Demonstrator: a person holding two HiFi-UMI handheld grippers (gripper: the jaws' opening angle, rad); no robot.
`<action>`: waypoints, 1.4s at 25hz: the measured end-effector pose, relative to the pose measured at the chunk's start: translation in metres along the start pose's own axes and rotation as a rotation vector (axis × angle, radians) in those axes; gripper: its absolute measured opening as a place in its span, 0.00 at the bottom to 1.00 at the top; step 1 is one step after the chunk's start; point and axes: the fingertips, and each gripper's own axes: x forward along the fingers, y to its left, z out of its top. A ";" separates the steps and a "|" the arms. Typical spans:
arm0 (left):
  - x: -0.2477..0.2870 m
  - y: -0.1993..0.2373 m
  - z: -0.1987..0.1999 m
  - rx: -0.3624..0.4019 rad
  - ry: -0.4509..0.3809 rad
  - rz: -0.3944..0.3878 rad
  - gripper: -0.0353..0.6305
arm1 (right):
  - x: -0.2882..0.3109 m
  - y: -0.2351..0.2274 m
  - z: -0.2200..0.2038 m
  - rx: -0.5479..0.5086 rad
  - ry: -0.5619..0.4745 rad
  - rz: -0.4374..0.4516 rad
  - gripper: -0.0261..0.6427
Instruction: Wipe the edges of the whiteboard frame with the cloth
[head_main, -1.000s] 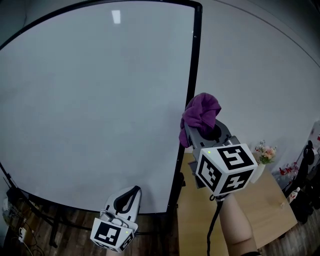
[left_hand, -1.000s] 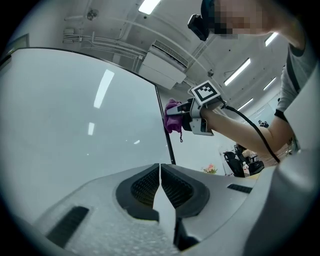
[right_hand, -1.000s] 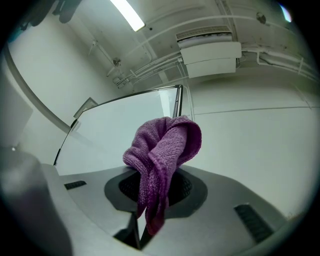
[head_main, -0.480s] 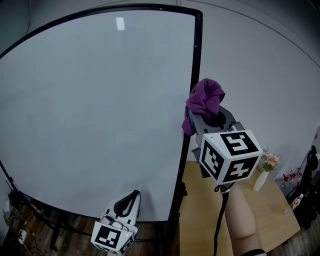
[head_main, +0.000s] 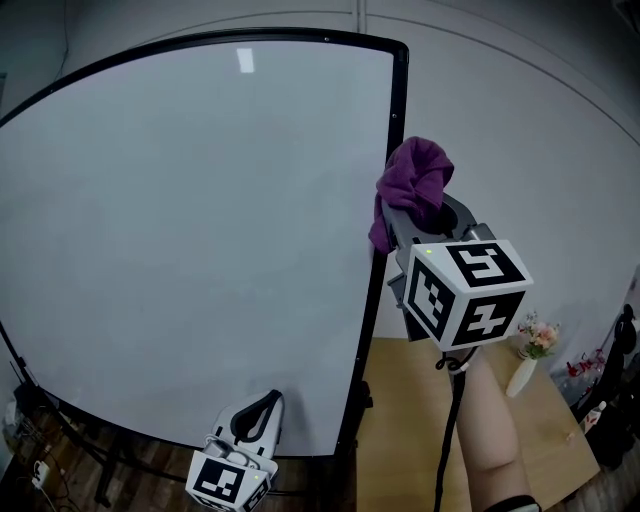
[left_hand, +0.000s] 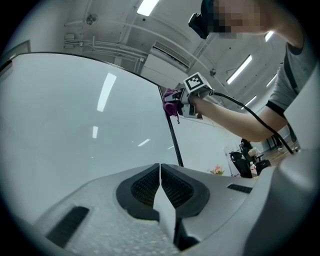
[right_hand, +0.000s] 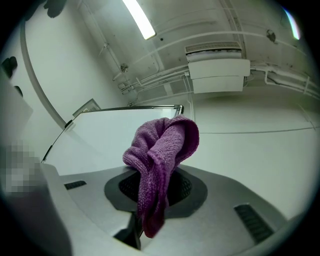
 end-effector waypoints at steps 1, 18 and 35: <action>0.000 -0.001 0.000 0.001 0.000 0.001 0.08 | 0.001 -0.001 0.003 -0.007 -0.003 -0.002 0.16; 0.001 0.002 -0.004 -0.010 -0.003 0.019 0.08 | 0.008 -0.005 0.004 -0.035 -0.013 -0.020 0.16; -0.001 -0.002 -0.008 -0.017 -0.001 0.000 0.08 | -0.004 0.005 -0.030 -0.028 0.045 -0.010 0.16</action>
